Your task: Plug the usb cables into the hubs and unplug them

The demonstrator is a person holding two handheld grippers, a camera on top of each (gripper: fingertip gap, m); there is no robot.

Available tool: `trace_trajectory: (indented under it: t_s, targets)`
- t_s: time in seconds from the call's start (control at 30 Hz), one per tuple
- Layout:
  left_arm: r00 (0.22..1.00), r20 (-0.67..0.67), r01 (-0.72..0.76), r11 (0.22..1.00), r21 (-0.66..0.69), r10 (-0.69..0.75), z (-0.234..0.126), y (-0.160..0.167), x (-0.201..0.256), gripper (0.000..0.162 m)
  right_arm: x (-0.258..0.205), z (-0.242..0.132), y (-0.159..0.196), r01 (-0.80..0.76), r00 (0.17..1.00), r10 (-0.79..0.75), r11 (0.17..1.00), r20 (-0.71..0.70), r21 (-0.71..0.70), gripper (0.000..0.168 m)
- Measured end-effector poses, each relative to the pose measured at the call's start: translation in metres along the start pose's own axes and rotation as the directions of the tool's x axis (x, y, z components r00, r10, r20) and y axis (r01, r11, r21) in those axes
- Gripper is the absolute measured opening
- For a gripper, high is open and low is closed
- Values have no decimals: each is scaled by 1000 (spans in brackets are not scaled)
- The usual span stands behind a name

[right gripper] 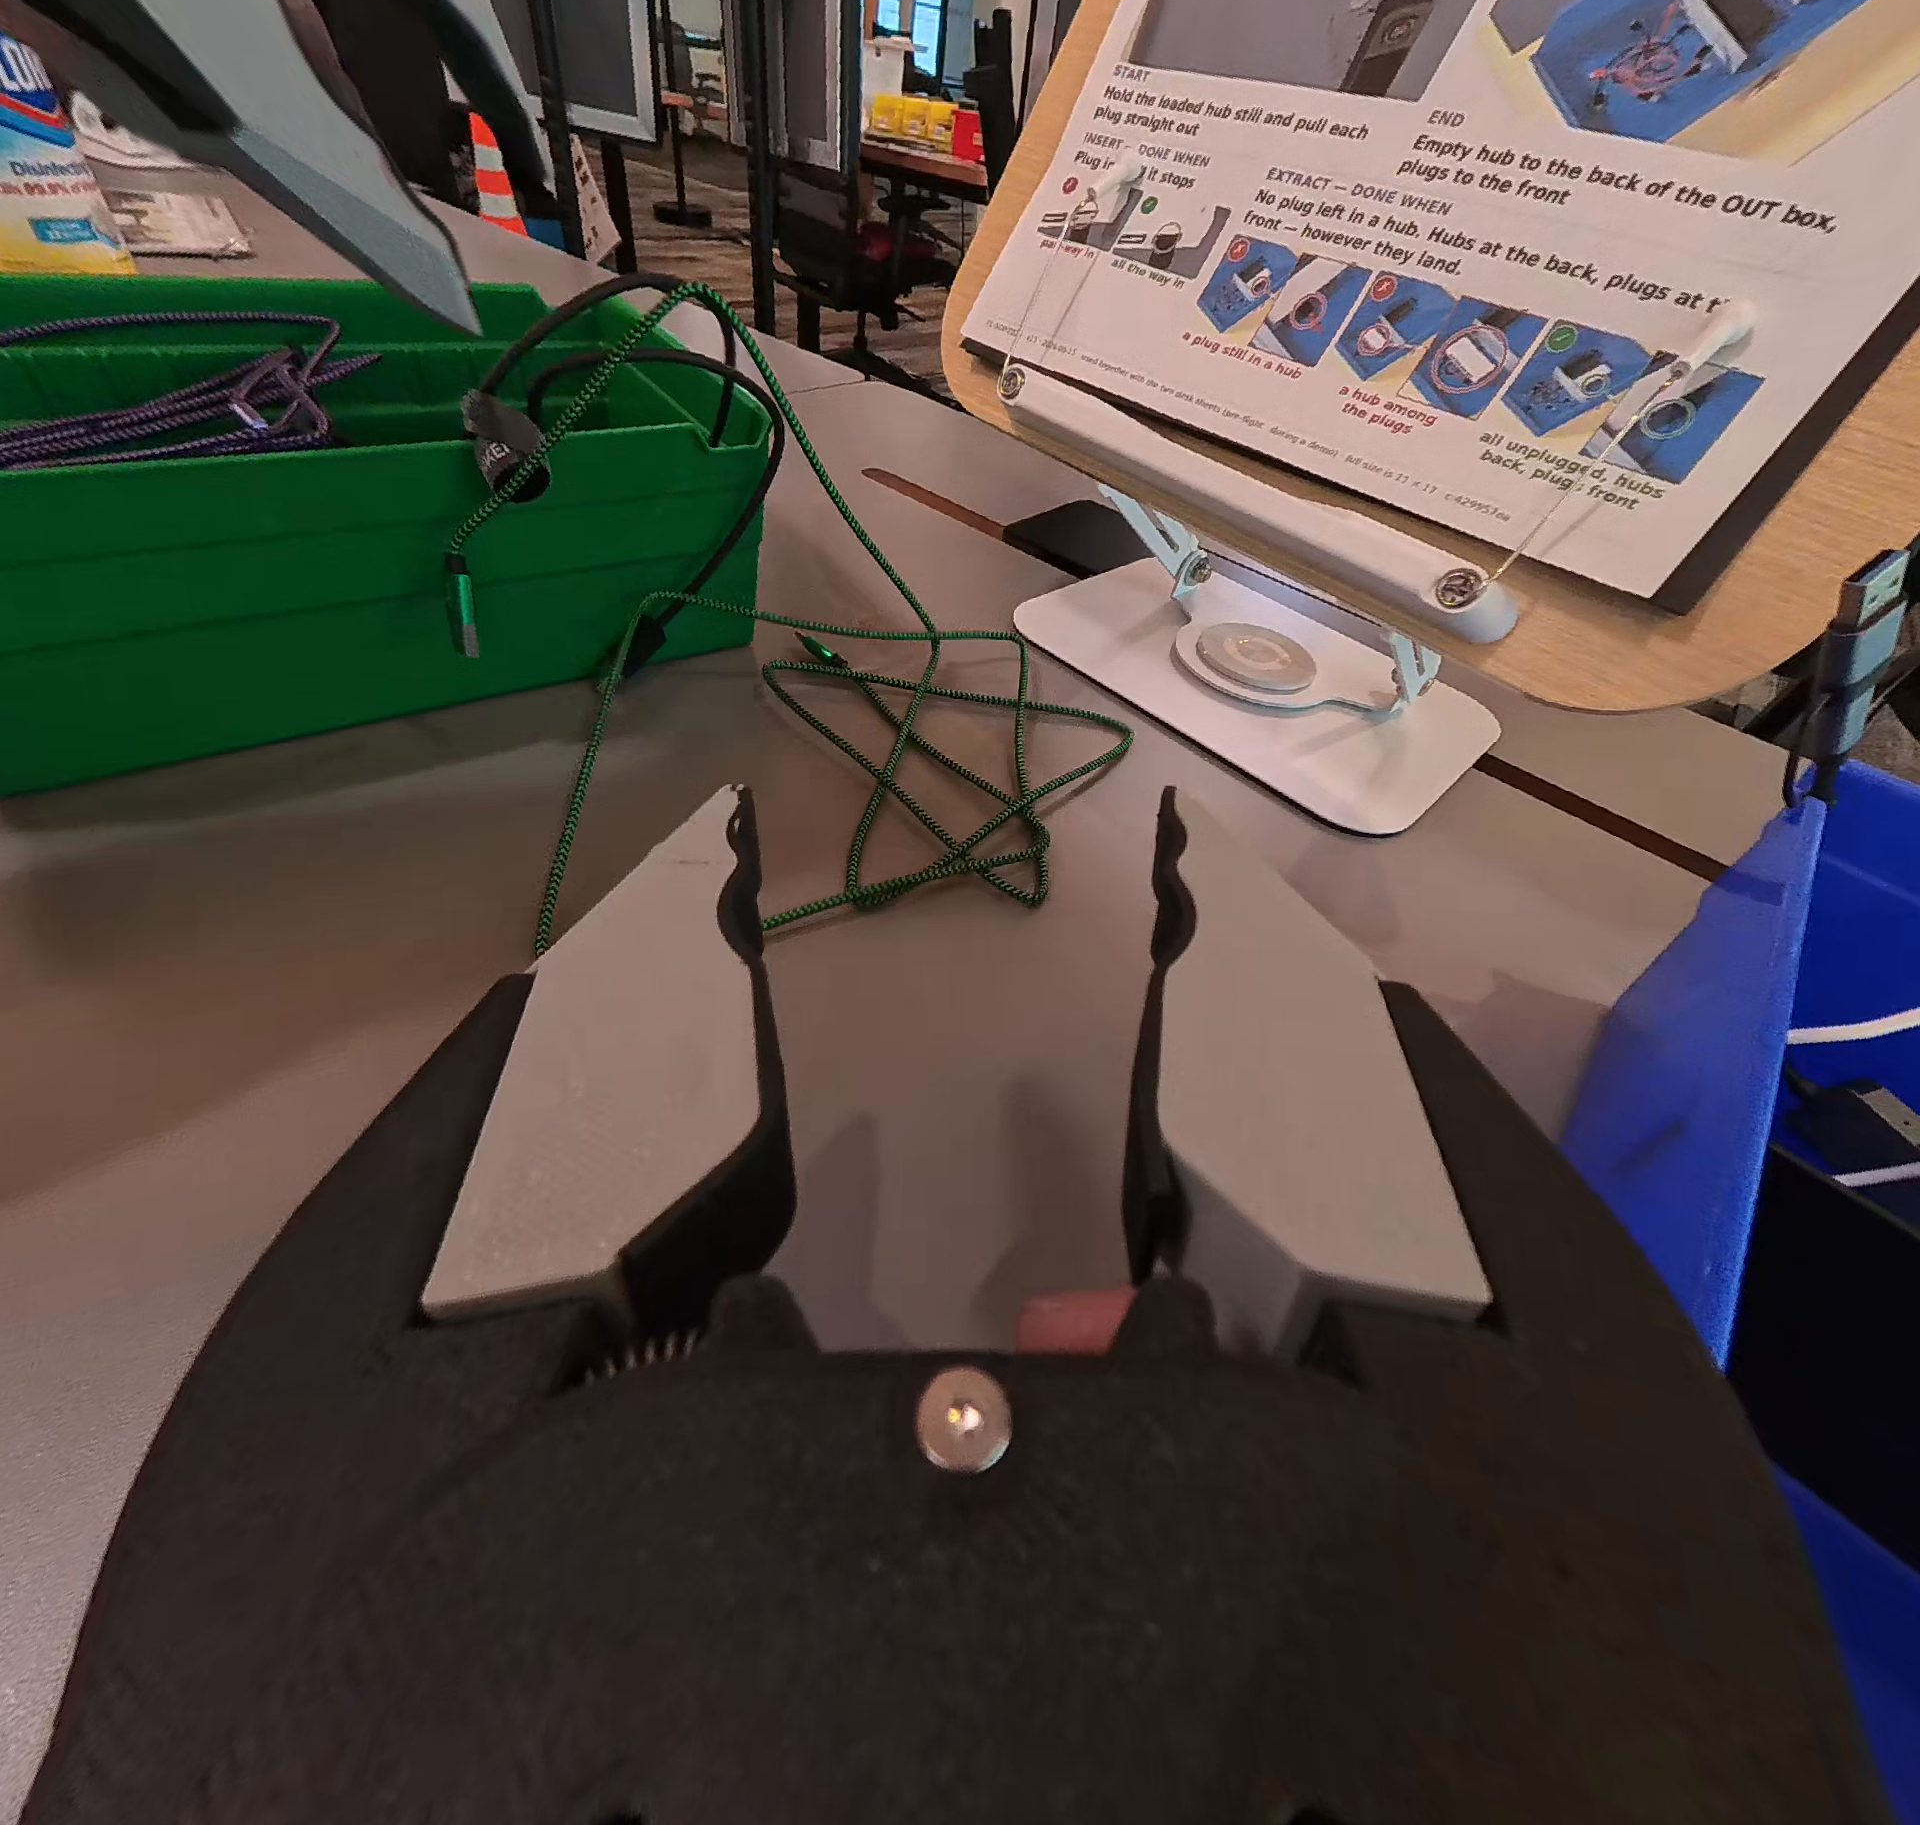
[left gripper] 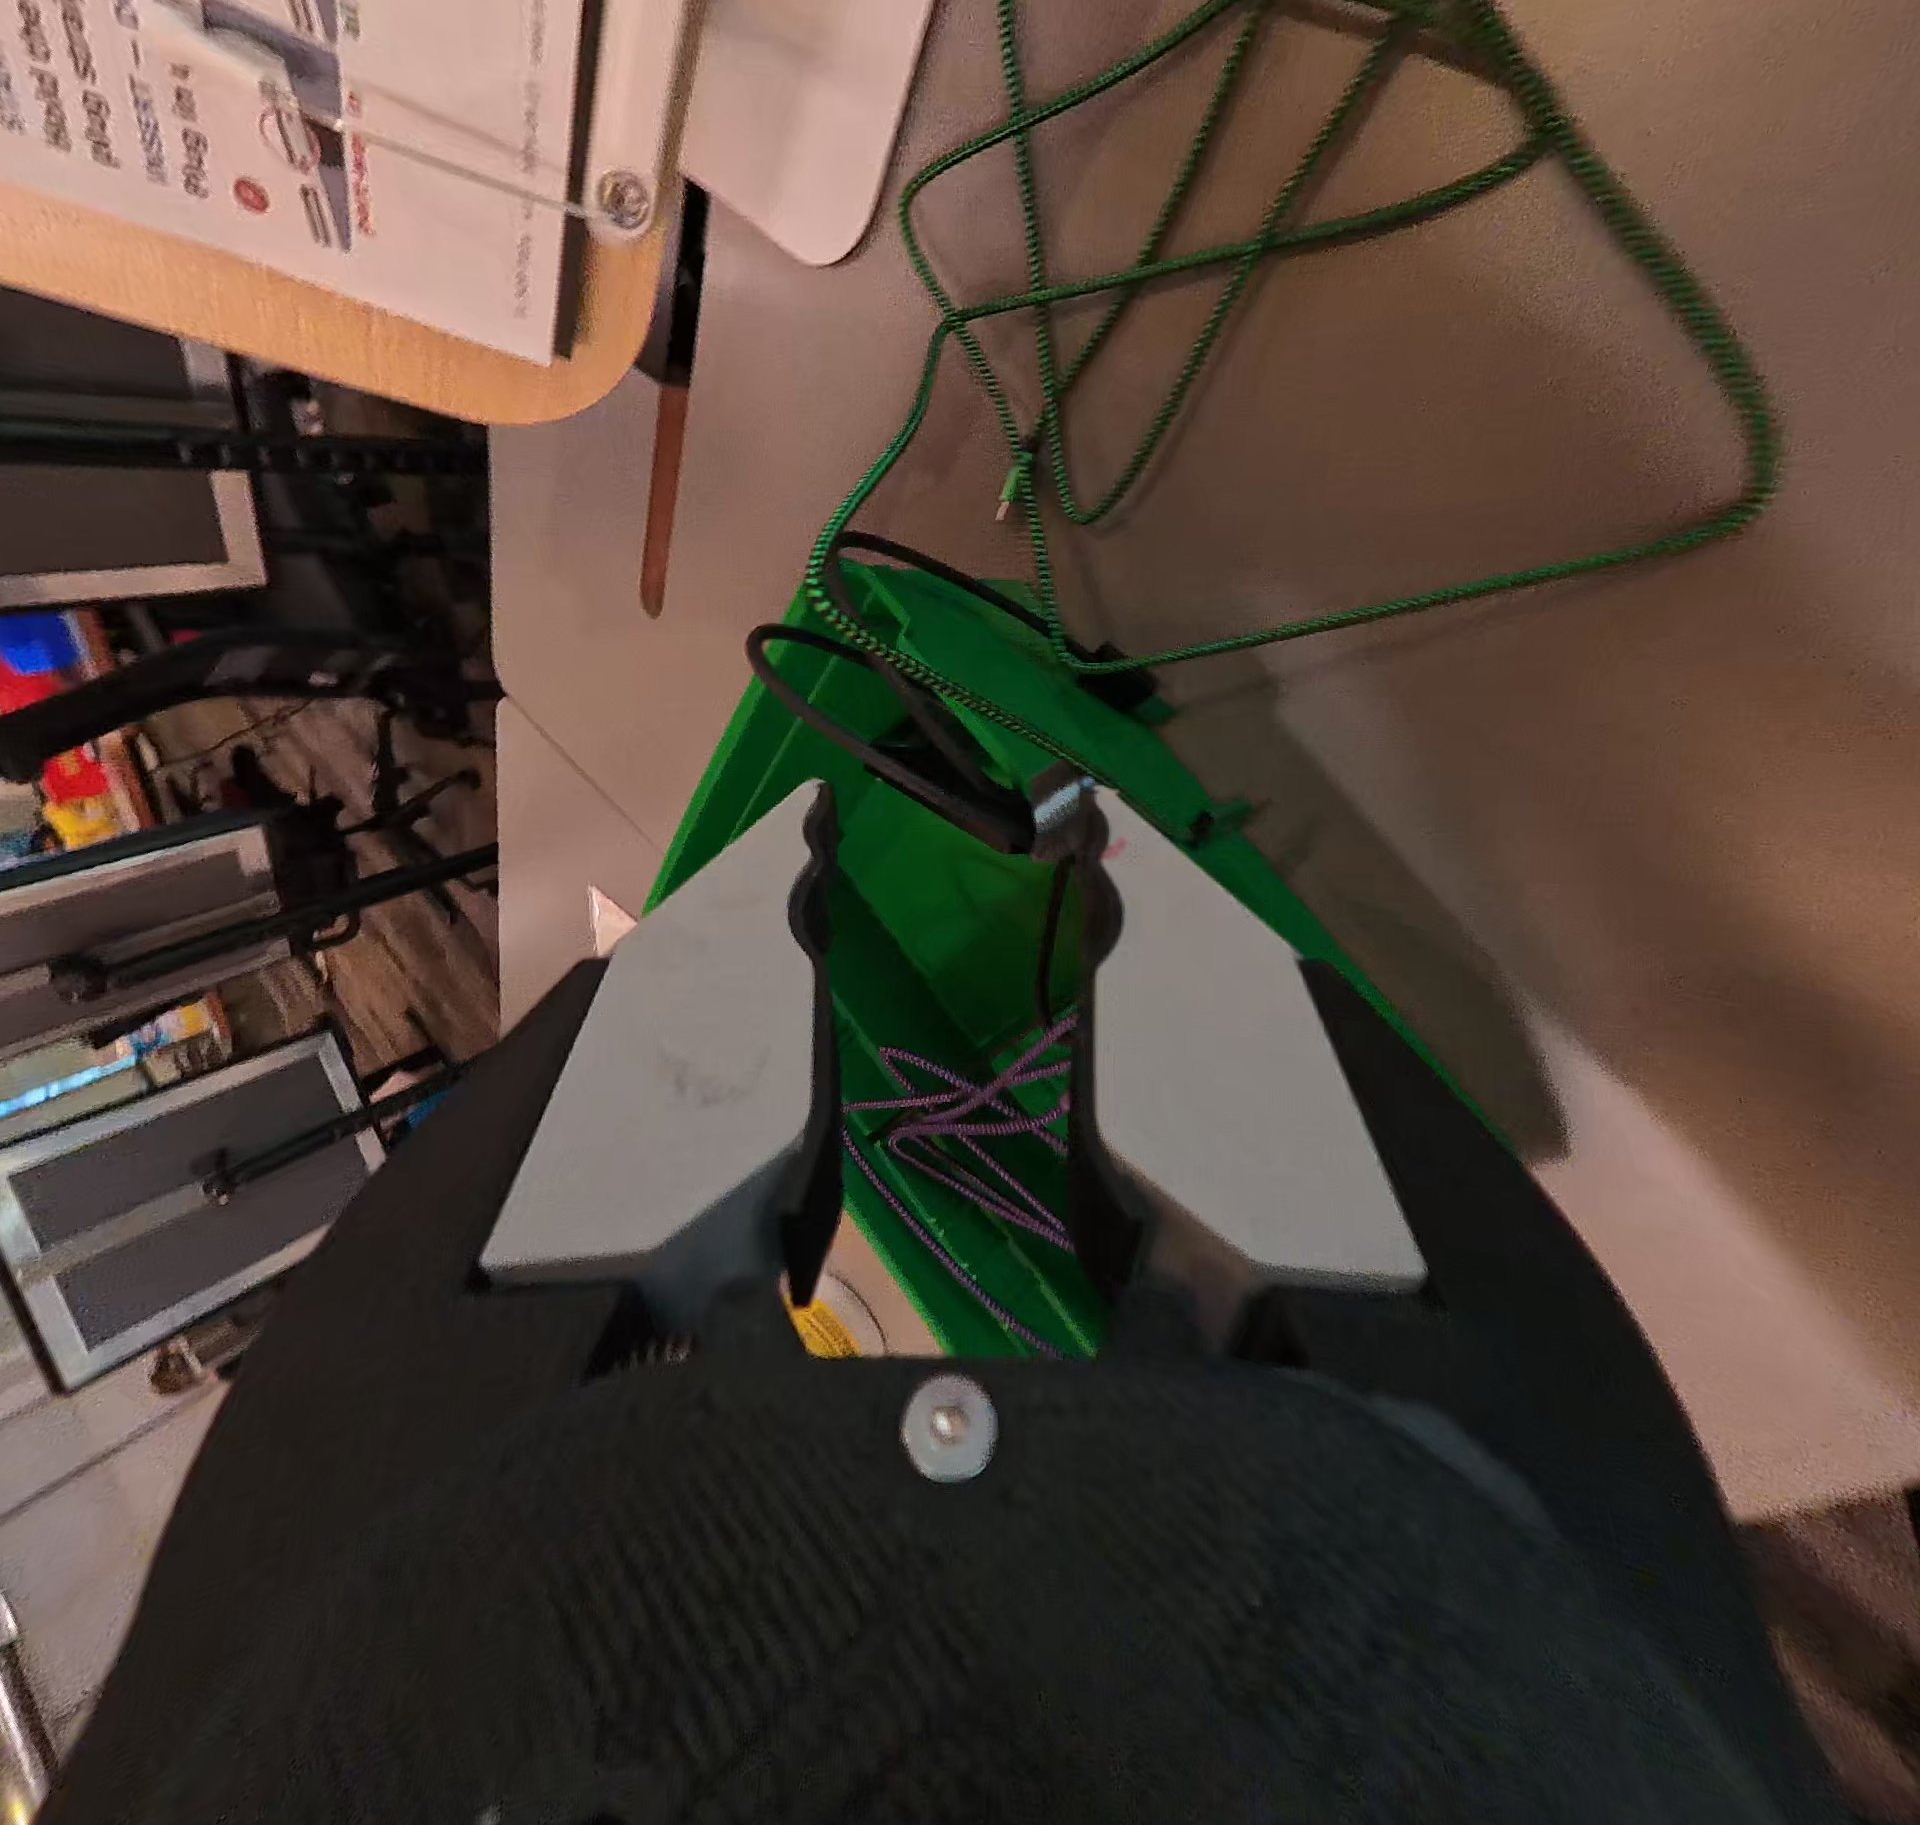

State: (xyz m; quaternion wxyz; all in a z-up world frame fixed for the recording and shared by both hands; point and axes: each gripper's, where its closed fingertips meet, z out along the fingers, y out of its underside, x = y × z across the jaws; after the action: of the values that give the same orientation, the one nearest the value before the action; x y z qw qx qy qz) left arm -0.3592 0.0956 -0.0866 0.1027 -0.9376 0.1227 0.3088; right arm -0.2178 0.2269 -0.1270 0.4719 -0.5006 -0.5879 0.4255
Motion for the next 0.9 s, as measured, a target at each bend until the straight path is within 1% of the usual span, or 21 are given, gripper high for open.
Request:
trace_trajectory:
  t_s: [0.1, 0.17, 0.27, 0.3, 0.33, 0.4, 0.5, 0.77, 0.9]
  targets:
    - [995, 53, 85, 996, 10, -85, 20, -2, -5, 41, 1, 0, 0, -1, 1000, 1, 1000, -6, -1, 74]
    - [991, 66, 114, 993, 24, -115, 29, -5, -6, 39, 2, 0, 0, -5, 1000, 5, 1000, -8, -2, 74]
    - [988, 60, 145, 989, 1, -145, 44, -4, -6, 35, 3, -1, -1, -12, 1000, 12, 1000, -4, 1, 74]
    - [987, 53, 152, 988, -7, -151, 49, -3, -4, 30, 3, -1, -1, -12, 1000, 12, 1000, -5, 4, 74]
    - [986, 67, 155, 988, -19, -153, 53, -1, -6, 22, 3, -1, -2, -11, 1000, 11, 1000, -5, 7, 73]
    - [987, 72, 144, 989, -18, -142, 57, -3, -7, 18, 2, -2, -4, -11, 1000, 11, 1000, -4, 11, 73]
    - [988, 75, 134, 990, 31, -136, 50, -14, -9, 10, 2, -1, -3, -14, 1000, 14, 1000, -1, 4, 73]
    - [987, 87, 126, 988, 89, -134, 25, -26, -18, 6, -2, 1, 0, 3, 1000, -3, 1000, 5, -12, 72]
    - [983, 70, 152, 972, 176, -167, 2, -39, -25, 2, -2, 1, 1, -2, 1000, 2, 1000, 8, -15, 72]
